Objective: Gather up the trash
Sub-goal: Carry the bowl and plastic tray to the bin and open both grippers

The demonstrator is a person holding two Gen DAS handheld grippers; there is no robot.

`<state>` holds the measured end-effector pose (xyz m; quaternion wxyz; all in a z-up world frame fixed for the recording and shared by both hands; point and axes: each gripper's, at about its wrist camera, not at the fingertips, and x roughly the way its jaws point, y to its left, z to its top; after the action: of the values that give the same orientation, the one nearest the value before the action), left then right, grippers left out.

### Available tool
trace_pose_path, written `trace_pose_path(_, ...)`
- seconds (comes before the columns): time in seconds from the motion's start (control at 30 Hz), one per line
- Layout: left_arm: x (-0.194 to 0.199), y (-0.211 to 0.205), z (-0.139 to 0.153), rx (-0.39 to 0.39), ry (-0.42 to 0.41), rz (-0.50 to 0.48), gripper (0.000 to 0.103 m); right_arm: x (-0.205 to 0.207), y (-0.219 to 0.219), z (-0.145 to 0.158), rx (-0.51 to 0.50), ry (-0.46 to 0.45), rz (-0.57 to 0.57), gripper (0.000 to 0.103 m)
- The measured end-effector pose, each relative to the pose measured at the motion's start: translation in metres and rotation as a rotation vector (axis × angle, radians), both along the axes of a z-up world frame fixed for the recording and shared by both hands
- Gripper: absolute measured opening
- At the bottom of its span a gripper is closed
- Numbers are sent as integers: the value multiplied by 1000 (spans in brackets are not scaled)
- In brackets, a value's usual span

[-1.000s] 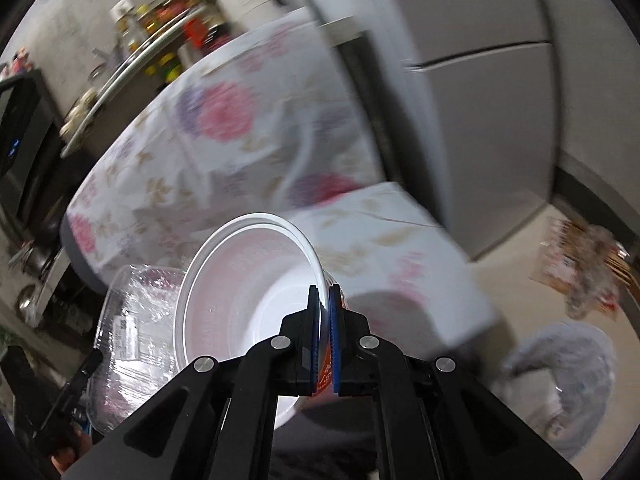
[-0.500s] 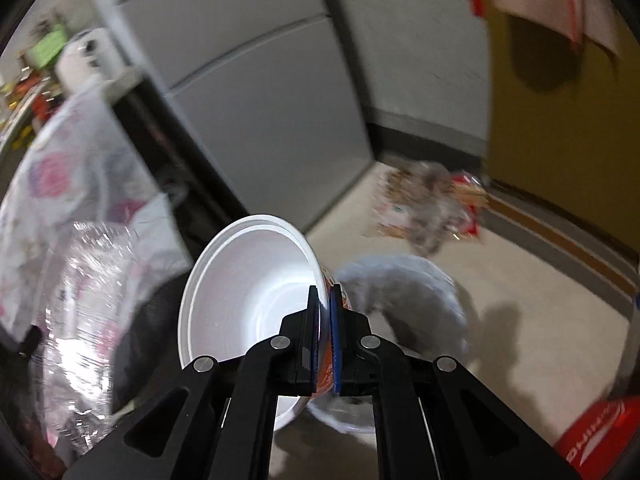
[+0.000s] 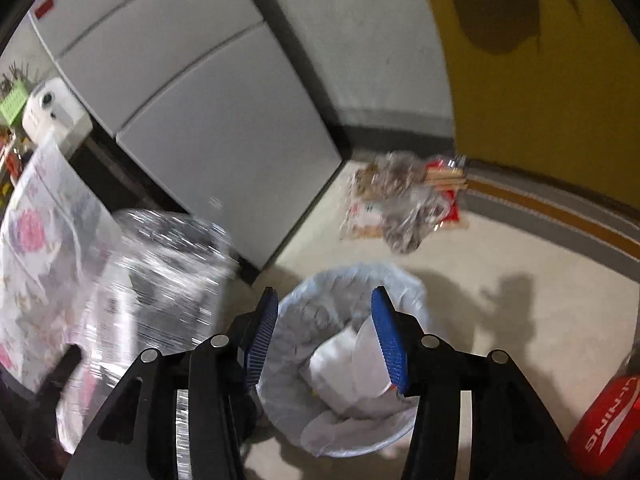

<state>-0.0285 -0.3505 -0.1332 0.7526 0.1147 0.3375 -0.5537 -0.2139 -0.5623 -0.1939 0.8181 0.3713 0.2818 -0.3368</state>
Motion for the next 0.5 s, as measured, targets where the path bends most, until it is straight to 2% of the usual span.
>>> trace_pose_path(0.07, -3, -13, -8, 31, 13, -38, 6, -10, 0, 13, -33, -10, -15, 51)
trace_pose_path(0.13, -2, -25, -20, 62, 53, -58, 34, -13, 3, 22, -63, -9, -15, 52)
trace_pose_path(0.17, -1, -27, -25, 61, 70, -56, 53, -13, 7, 27, -81, -6, -9, 52)
trace_pose_path(0.3, 4, -19, -27, 73, 69, -31, 53, -4, 17, 36, -117, 7, 39, 53)
trace_pose_path(0.43, 12, 5, -11, 78, 0, 28, 53, 11, 38, 45, -138, 34, 127, 56)
trace_pose_path(0.5, 15, 19, -1, 91, -42, 77, 60, 19, 52, 50, -154, 58, 174, 62)
